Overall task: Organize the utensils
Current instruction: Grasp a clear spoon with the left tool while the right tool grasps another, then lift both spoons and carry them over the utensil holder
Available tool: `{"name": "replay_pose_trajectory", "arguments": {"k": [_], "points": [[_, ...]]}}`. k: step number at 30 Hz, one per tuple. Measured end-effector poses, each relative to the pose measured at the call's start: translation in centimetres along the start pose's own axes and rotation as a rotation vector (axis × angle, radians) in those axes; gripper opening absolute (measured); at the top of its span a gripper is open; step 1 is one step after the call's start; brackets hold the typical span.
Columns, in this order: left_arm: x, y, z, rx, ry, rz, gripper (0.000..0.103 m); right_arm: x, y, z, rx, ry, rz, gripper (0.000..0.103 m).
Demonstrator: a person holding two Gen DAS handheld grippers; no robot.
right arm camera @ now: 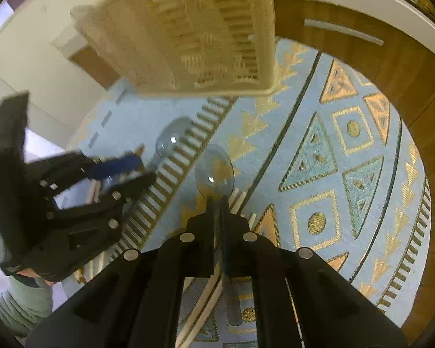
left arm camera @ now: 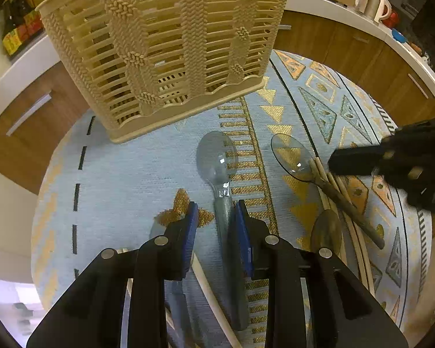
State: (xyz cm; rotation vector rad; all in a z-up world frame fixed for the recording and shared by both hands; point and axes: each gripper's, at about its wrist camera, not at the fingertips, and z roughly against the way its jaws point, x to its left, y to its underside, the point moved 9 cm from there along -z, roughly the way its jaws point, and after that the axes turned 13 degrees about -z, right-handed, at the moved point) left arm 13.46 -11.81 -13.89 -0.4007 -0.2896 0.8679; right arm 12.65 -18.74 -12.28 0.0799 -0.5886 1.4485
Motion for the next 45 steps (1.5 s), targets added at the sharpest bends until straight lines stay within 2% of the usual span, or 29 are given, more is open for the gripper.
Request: {"name": "replay_pose_trajectory", "arguments": {"k": [2,4,6,7,9,11,13,16,18,20,21,23,24,25,27,32,37,41,45], "points": [[0.0,0.1,0.1,0.000,0.003,-0.002,0.026,-0.5,-0.3,1.3,-0.024,-0.033,-0.028,0.010],[0.2,0.2,0.3,0.005,0.004,-0.006,0.026,-1.2,-0.2,1.5,-0.034,0.011,-0.026,0.039],[0.1,0.2,0.1,0.012,0.006,-0.007,0.027,-1.2,0.3,1.2,-0.021,0.048,0.004,0.045],[0.1,0.3,0.1,0.016,0.009,-0.005,0.029,-1.4,0.6,1.4,-0.005,0.049,0.014,0.045],[0.1,0.4,0.1,0.028,0.010,-0.001,0.029,-1.6,1.1,0.7,0.031,0.109,0.038,0.045],[0.1,0.5,0.2,0.037,0.006,-0.002,0.029,-1.7,1.2,-0.2,0.068,0.169,0.052,0.034],[0.0,0.4,0.0,0.042,0.004,-0.004,0.029,-1.5,1.3,-1.0,0.095,0.176,0.068,0.029],[0.0,0.1,-0.1,0.046,0.006,-0.002,0.029,-0.7,1.4,-2.2,0.129,0.220,0.105,0.027],[0.0,0.0,-0.1,0.049,0.004,-0.004,0.029,-0.3,1.3,-2.9,0.126,0.254,0.125,0.026],[0.0,-0.3,-0.2,0.053,-0.005,-0.012,0.029,0.0,1.3,-3.2,0.120,0.283,0.138,0.018],[-0.1,-0.4,-0.3,0.056,-0.018,-0.020,0.028,0.0,1.4,-3.2,0.123,0.292,0.145,0.010],[-0.4,-0.4,-0.4,0.060,-0.051,-0.045,0.025,0.2,1.7,-3.3,0.128,0.282,0.142,0.010],[-0.8,-0.5,-0.4,0.058,-0.065,-0.064,0.016,0.2,1.8,-3.2,0.120,0.282,0.148,0.010],[-1.0,-0.6,-0.4,0.054,-0.080,-0.076,0.012,0.1,2.0,-2.9,0.111,0.284,0.151,0.010],[-1.2,-0.8,-0.2,0.037,-0.088,-0.066,0.011,0.2,2.0,-2.1,0.081,0.250,0.141,0.010],[-0.7,-1.7,3.3,-0.124,0.006,0.017,0.010,0.3,2.3,2.0,-0.028,0.136,0.148,0.010],[0.8,-3.2,10.7,-0.350,0.079,0.097,0.010,2.5,1.1,8.0,-0.193,0.002,0.180,0.010],[3.1,-5.7,16.7,-0.536,0.088,0.141,0.010,4.5,-1.2,12.5,-0.317,-0.080,0.190,0.010],[5.5,-9.1,20.8,-0.680,0.048,0.165,0.010,7.4,-5.4,16.7,-0.459,-0.128,0.205,0.010]]}}
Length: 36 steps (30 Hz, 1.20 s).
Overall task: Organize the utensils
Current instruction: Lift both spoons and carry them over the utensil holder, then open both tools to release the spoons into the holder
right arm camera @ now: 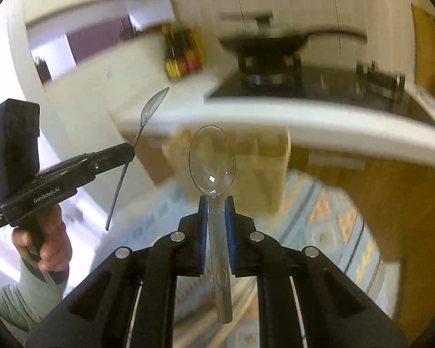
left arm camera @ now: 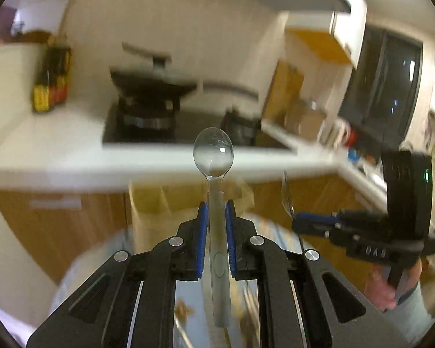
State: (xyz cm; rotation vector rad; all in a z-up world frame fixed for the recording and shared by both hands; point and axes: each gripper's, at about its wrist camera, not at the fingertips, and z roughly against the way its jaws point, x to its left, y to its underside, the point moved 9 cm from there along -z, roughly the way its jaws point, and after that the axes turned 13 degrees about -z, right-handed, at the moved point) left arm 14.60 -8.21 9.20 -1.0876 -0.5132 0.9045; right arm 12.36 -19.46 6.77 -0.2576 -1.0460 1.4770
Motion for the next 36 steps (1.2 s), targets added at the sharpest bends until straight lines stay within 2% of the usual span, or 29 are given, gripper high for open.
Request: {"name": "replay_pose_trajectory", "arguments": {"k": [5,7,9,12,19,25,30,34,36], "points": [[1.6,-4.3,-1.7,-0.129,-0.023,0.076,0.010,0.3,-6.2,-0.8,-0.159,-0.005,-0.030,0.010],[1.9,-5.0,-2.4,-0.157,-0.051,0.075,0.010,-0.4,-8.6,-1.3,-0.243,0.045,-0.039,0.010],[2.0,-5.1,-4.0,-0.183,-0.054,0.086,0.010,-1.5,-10.3,-1.9,-0.291,0.088,-0.057,0.010],[2.3,-4.4,-6.2,-0.213,-0.069,0.103,0.010,-3.3,-11.9,-3.6,-0.331,0.100,-0.104,0.010],[4.0,-3.2,-9.8,-0.243,-0.188,0.076,0.010,-6.4,-11.9,-8.3,-0.346,0.118,-0.158,0.010],[3.8,-1.8,-11.1,-0.249,-0.266,0.038,0.011,-7.2,-11.0,-9.6,-0.356,0.113,-0.171,0.010],[2.6,-0.8,-10.4,-0.261,-0.279,-0.022,0.012,-7.5,-9.9,-9.4,-0.366,0.095,-0.171,0.010],[2.3,0.5,-9.7,-0.256,-0.261,-0.021,0.012,-7.6,-8.7,-9.1,-0.352,0.069,-0.179,0.011],[2.4,1.1,-9.3,-0.249,-0.243,-0.001,0.020,-7.6,-8.1,-8.9,-0.343,0.064,-0.182,0.014]]}}
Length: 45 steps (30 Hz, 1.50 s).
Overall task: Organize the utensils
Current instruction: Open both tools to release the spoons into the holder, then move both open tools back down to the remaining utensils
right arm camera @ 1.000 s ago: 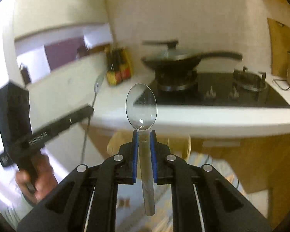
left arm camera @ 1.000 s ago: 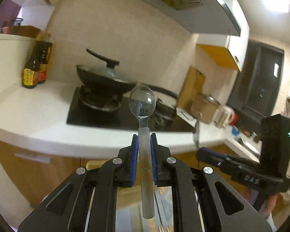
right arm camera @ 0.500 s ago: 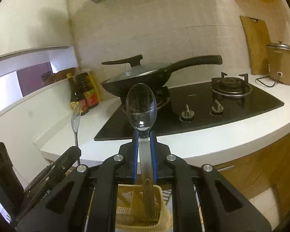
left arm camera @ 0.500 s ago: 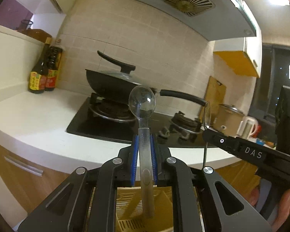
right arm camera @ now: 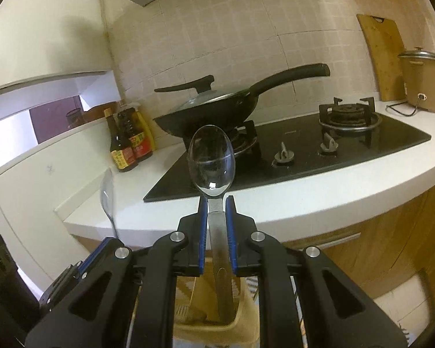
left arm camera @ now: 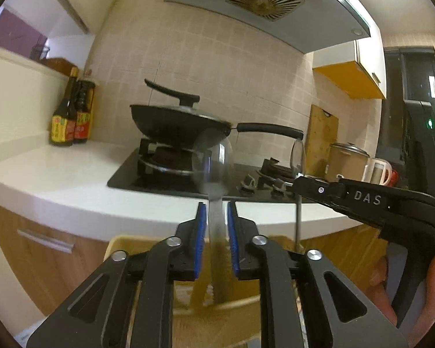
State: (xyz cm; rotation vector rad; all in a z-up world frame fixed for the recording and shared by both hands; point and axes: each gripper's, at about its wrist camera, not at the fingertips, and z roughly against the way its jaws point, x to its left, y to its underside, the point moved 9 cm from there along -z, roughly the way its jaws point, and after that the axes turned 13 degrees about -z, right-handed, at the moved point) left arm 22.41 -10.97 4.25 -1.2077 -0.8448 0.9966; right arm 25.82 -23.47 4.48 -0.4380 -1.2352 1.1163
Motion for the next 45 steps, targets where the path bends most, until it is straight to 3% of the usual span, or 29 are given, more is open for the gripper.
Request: {"name": "replay_pose_trajectory", "arguments": {"k": [3,7,10,16,20,23,28,31,36,39,45], "points": [[0.3,0.5,0.6,0.015,0.020,0.019,0.024,-0.1,0.7,0.8,0.015,-0.007,-0.005,0.022],[0.9,0.4,2.2,0.019,0.033,0.046,0.025,-0.1,1.5,2.4,0.034,-0.020,-0.020,0.022],[1.8,-0.2,4.4,0.012,0.063,0.087,0.032,0.0,2.1,4.2,0.044,-0.024,-0.028,0.022],[3.7,-1.4,9.8,-0.005,0.094,0.129,0.033,0.8,3.5,7.8,0.089,-0.018,-0.015,0.022],[4.7,-1.8,12.5,0.003,0.111,0.153,0.037,1.3,4.8,9.6,0.140,0.022,-0.013,0.022],[5.0,-1.1,13.9,0.083,0.116,0.139,0.040,1.4,7.1,10.7,0.227,0.068,-0.016,0.022],[5.6,3.4,15.1,0.331,0.083,0.057,0.041,0.4,14.5,11.2,0.485,0.130,-0.069,0.022],[5.8,7.0,15.5,0.465,0.108,0.043,0.040,0.1,19.0,11.2,0.609,0.127,-0.125,0.022],[4.5,13.9,15.2,0.679,0.183,-0.022,0.037,-0.5,24.5,11.1,0.722,0.139,-0.210,0.022],[3.0,16.3,14.8,0.753,0.255,-0.061,0.035,-0.5,26.7,11.7,0.780,0.117,-0.281,0.022],[1.5,18.6,14.4,0.833,0.275,-0.164,0.025,-1.0,28.7,12.4,0.810,0.174,-0.291,0.022]]}}
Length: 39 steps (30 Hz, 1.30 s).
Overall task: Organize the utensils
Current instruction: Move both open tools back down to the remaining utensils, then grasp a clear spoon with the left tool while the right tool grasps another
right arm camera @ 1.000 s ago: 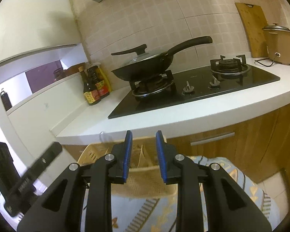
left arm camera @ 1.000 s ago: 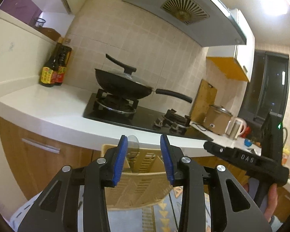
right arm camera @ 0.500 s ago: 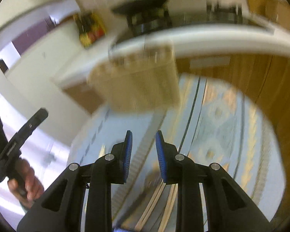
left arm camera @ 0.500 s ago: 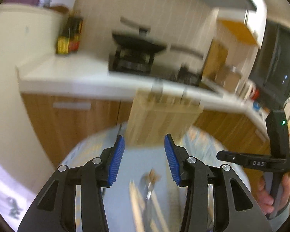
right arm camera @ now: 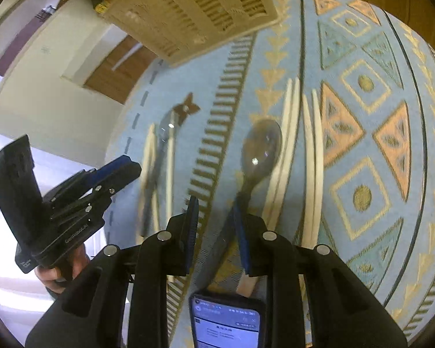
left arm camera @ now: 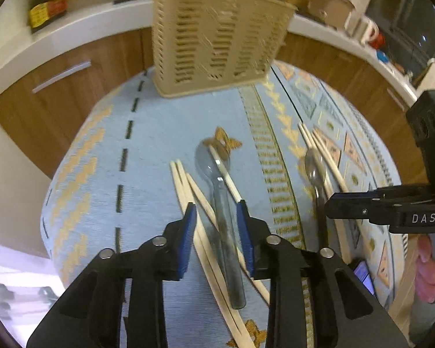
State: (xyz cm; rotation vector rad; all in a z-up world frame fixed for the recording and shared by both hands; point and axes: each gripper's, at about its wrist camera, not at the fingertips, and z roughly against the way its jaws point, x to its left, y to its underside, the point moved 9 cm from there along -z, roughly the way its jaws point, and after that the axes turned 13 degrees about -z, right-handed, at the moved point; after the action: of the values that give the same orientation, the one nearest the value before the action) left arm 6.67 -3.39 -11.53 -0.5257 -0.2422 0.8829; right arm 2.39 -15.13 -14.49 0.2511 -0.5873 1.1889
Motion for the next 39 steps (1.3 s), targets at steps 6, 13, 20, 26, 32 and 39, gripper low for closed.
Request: {"name": "replay_pose_trajectory", "arguments": {"k": [6,13,20,26,32,39], "points": [[-0.8,-0.3,-1.5,0.047,-0.006,-0.064,0.025,-1.0,0.5,-1.2,-0.008,0.044,-0.026,0.022],[-1.2,-1.5,-3.2,0.144,-0.055,-0.170,0.026,-1.0,-1.2,-1.2,-0.041,0.113,0.000,0.022],[-2.1,-2.2,-3.9,0.238,-0.125,-0.305,0.022,0.2,-0.7,-1.8,-0.097,0.261,0.111,0.016],[-2.7,-2.6,-3.7,0.223,-0.163,-0.309,0.010,0.2,-1.2,-1.7,-0.111,0.183,0.081,0.005],[-1.8,-3.6,-2.4,0.137,-0.096,-0.172,0.010,-0.1,-1.5,-0.8,-0.096,0.125,0.078,0.003],[0.4,-5.0,0.7,0.010,-0.016,-0.005,0.010,1.9,-2.9,0.2,-0.117,0.045,0.128,0.002]]}}
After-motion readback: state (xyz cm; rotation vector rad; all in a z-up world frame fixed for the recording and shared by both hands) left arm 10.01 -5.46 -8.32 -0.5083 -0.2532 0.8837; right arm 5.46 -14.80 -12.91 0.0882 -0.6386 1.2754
